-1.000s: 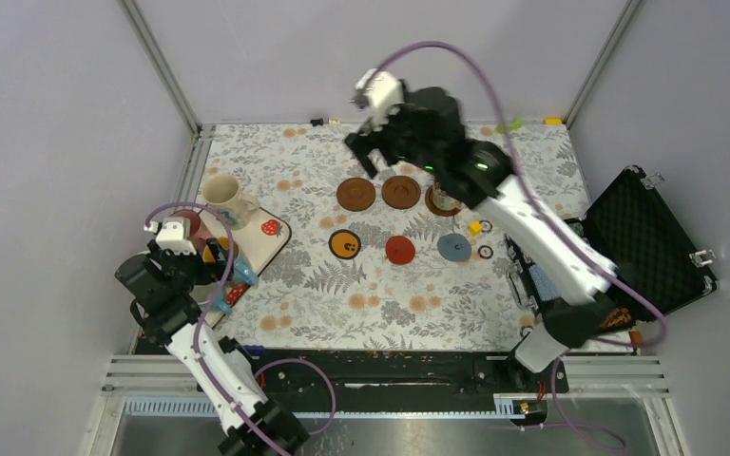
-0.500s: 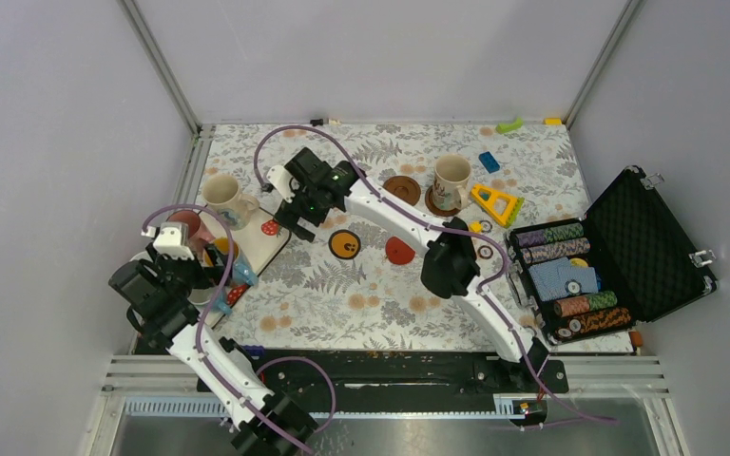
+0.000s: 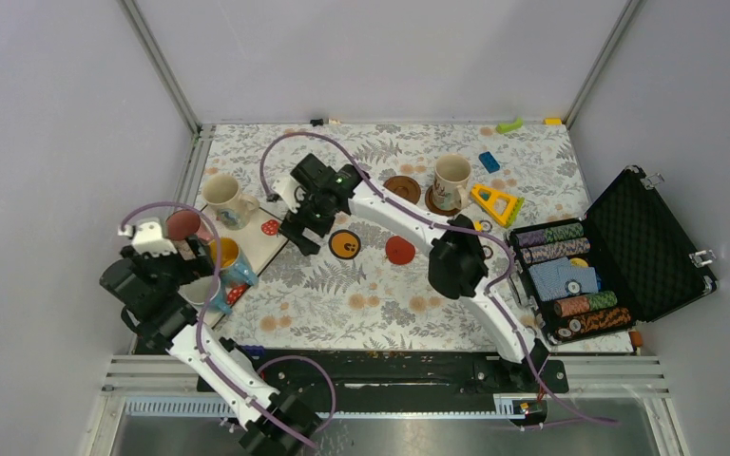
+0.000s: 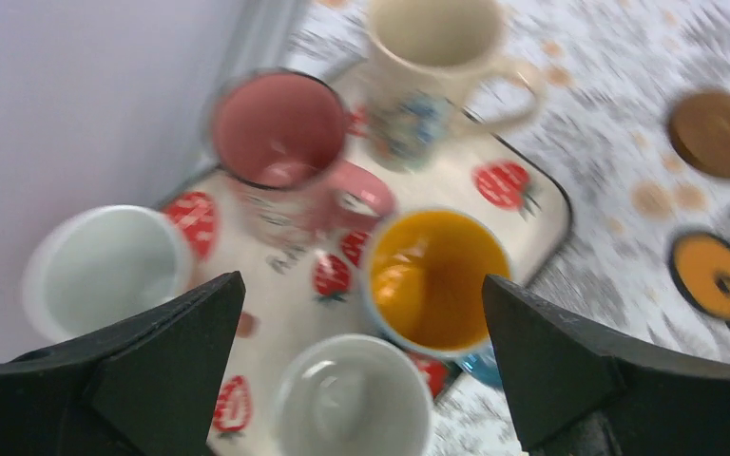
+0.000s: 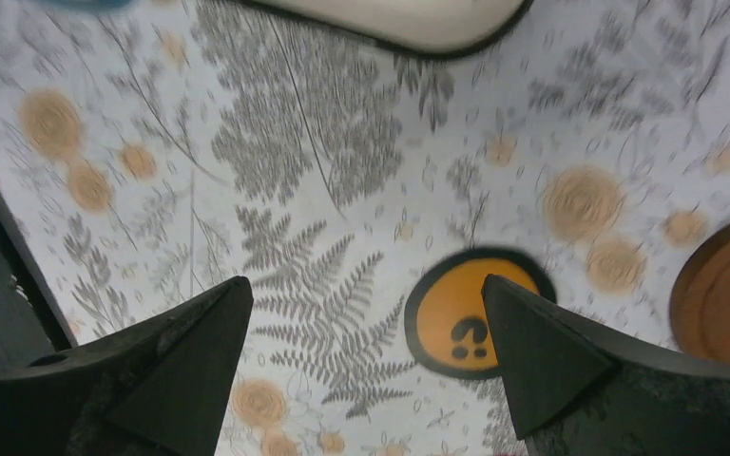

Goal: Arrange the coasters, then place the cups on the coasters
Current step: Pick up the cup from the tray.

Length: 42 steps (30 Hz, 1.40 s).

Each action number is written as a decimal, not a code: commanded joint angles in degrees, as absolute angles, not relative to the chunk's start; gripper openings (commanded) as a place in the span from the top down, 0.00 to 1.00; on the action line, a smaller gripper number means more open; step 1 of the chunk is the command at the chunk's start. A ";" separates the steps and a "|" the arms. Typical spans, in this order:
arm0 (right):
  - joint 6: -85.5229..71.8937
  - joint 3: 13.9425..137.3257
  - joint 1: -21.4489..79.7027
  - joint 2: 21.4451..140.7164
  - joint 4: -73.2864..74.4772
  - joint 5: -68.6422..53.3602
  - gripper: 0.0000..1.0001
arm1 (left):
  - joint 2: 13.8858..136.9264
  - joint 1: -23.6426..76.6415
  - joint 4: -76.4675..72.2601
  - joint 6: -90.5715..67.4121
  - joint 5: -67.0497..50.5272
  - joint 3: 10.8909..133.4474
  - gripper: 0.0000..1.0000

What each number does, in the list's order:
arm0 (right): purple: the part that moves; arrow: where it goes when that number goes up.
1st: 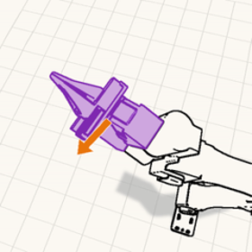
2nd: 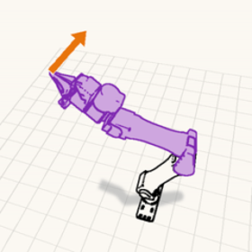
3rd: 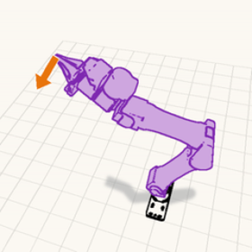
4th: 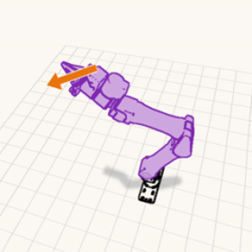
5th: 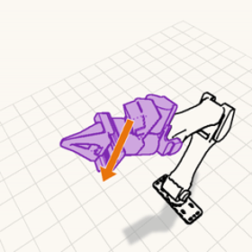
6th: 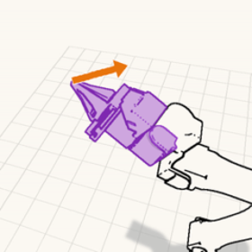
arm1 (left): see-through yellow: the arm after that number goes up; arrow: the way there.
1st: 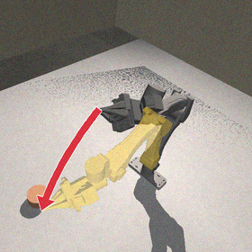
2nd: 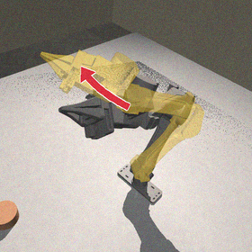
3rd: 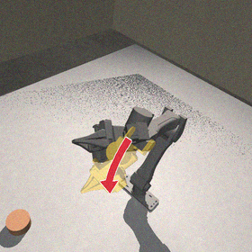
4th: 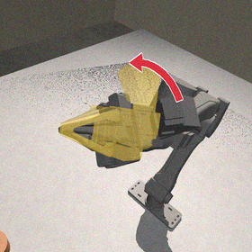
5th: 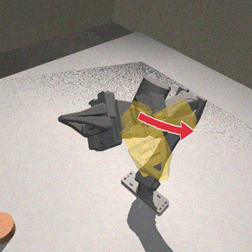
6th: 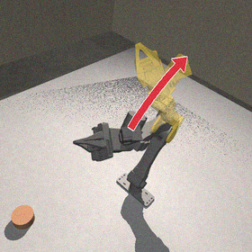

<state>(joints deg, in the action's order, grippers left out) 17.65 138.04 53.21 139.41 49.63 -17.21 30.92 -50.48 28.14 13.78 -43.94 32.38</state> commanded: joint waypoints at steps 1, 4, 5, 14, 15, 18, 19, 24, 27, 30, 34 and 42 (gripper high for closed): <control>19.51 125.37 53.26 128.12 45.92 -12.92 0.00 | 33.15 -54.74 20.05 6.40 -31.27 43.12 0.02; 19.90 116.08 53.26 121.57 42.04 -8.67 0.00 | 41.30 -57.01 27.30 6.28 -28.40 53.37 0.01; 19.82 113.55 53.26 119.39 40.94 -7.85 0.00 | 42.61 -59.06 28.43 6.35 -30.08 55.33 0.01; 18.79 92.70 53.26 101.71 35.96 -2.29 0.01 | 34.03 -65.63 29.36 11.47 -53.81 44.14 0.01; 19.18 91.21 53.26 100.26 35.97 -1.30 0.00 | 32.69 -63.08 29.81 12.56 -52.59 43.51 0.01; 20.51 87.16 53.26 96.23 35.47 1.60 0.00 | 29.23 -52.03 29.97 14.65 -41.06 43.12 0.01; 20.90 86.18 53.28 95.14 35.18 2.05 0.00 | 29.05 -48.64 29.97 14.92 -36.26 43.32 0.01; 21.44 86.35 53.26 95.29 33.95 1.93 0.00 | 38.60 -30.63 31.00 13.33 -21.32 45.96 0.01; 21.37 92.61 53.26 99.63 35.47 1.53 0.00 | 42.76 -21.54 30.28 14.62 -13.64 45.15 0.01; 21.40 98.18 53.26 103.90 35.99 -1.05 0.00 | 41.33 -19.51 29.80 17.23 -17.15 42.32 0.01; 22.08 104.22 53.26 109.75 36.03 -7.07 0.00 | 35.86 -19.40 26.92 19.63 -22.53 36.24 0.01; 20.86 120.72 53.35 124.46 40.23 -20.85 0.00 | 30.87 -19.38 25.85 20.94 -26.89 32.16 0.01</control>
<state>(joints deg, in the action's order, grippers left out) 21.61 110.39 53.21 118.08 37.17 -11.94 32.58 -19.57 29.91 19.46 -23.40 32.45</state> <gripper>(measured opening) 0.994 0.985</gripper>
